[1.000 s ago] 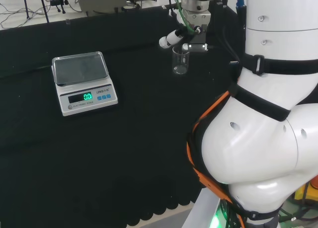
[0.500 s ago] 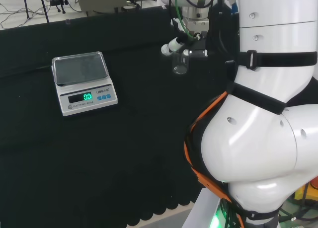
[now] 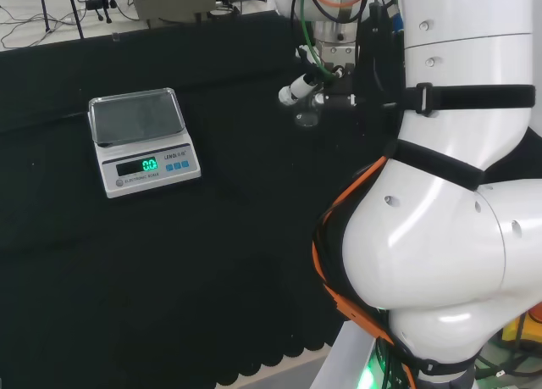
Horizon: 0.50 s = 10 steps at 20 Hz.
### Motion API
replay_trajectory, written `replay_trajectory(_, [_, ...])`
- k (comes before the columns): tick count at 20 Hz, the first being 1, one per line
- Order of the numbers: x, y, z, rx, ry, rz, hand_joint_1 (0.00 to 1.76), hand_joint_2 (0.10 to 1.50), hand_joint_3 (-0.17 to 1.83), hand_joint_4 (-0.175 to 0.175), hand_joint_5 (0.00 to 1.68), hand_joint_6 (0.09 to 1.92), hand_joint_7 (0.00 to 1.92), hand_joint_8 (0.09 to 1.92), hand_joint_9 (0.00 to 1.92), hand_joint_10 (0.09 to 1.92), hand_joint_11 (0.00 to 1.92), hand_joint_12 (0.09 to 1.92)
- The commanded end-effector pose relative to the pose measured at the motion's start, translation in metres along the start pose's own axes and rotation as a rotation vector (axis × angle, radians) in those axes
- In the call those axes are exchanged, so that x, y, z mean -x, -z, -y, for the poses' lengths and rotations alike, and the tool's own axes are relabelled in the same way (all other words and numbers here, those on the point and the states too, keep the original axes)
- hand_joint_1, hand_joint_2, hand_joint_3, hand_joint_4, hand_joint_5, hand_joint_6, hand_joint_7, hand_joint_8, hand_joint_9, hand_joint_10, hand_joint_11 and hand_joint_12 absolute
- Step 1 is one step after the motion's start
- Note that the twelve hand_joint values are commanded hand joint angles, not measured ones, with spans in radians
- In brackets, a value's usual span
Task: Pick up the beaker.
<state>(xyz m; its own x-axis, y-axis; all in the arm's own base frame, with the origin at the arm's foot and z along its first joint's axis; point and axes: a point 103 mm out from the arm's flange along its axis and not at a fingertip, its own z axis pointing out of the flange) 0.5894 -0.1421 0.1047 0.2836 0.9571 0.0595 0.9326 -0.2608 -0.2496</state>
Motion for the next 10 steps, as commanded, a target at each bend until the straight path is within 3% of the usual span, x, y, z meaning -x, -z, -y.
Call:
replay_trajectory(1, [-0.0009, -0.0151, -0.0049, -0.028, -0.008, -0.002, 0.72, 0.66, 0.23, 0.094, 0.16, 0.09, 0.00, 0.44, 0.15, 0.85, 0.00, 1.33])
replay_trajectory(6, [0.0008, -0.0190, -0.0066, -0.042, -0.011, 0.002, 0.78, 0.65, 0.29, 0.095, 0.24, 0.09, 0.03, 0.53, 0.24, 0.84, 0.00, 1.43])
replay_trajectory(10, [-0.0004, -0.0199, -0.0058, -0.006, -0.009, -0.001, 0.89, 0.59, 0.52, 0.093, 0.34, 0.09, 0.13, 0.63, 0.39, 0.80, 0.05, 1.56])
